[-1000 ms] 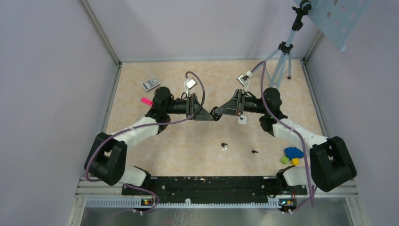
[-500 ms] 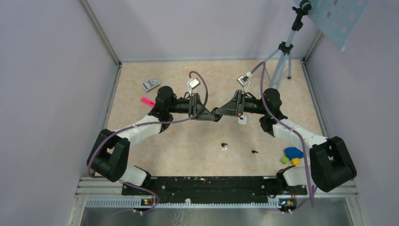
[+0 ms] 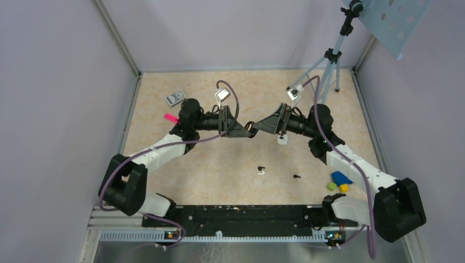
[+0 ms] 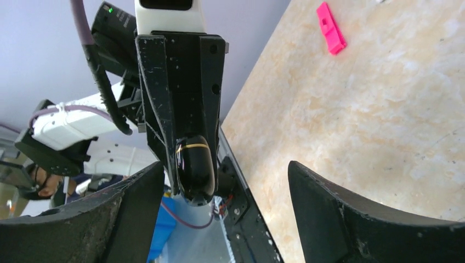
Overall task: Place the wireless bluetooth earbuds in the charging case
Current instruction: Pass from the right arm to the left, then pass from the left arm to the right
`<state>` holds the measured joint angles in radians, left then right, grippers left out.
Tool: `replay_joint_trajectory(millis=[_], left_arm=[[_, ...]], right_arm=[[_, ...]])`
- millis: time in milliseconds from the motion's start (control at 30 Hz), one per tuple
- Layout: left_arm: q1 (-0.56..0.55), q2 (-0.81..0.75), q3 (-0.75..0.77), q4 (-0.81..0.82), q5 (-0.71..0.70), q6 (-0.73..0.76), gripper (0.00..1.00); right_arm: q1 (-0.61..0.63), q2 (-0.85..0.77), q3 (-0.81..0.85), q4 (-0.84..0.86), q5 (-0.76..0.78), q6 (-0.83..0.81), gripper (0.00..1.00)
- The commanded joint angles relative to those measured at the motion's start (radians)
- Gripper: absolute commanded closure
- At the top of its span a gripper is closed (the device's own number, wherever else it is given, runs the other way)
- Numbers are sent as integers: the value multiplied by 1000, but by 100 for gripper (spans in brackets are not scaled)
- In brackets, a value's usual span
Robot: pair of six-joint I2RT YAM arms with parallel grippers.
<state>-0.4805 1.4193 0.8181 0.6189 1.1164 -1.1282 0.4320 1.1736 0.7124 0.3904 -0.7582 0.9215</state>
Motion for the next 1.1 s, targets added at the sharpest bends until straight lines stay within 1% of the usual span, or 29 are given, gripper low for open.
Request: replay_joint_trajectory(millis=[0,67,233,333,400,533,667,733,833,967,1067], left_arm=[[10,-40,-17,89,-58,-25,100],[10,-30,-32,153,-71,-68,100],[11,-4,-45,260,-75,-159,100],[13,0,-54,290,-88,-195,100],[14,-2,-56,282,-94,-196,100],[16,-13,-75,275,-101,-199,100],[17,-28,-92,270,-115,-198,100],[17,-31,-96,269,-122,-199,100],[17,-34,-96,265,-128,-196,100],[19,-45,-105,267,-145,-191,100],[18,-45,-102,272,-147,-192,100]], right_arm=[[23,-64,-52,145,138,81,19],[43,-79,-68,185,166,94,18],[74,-81,-111,327,166,113,19],[76,-75,-134,401,175,146,21],[76,-62,-127,389,173,147,25],[80,-48,-133,434,179,163,35],[87,-31,-133,470,176,177,40],[93,-22,-131,477,170,181,43],[93,-11,-109,407,155,159,46],[93,-8,-129,435,147,169,48],[93,16,-129,472,119,189,52]])
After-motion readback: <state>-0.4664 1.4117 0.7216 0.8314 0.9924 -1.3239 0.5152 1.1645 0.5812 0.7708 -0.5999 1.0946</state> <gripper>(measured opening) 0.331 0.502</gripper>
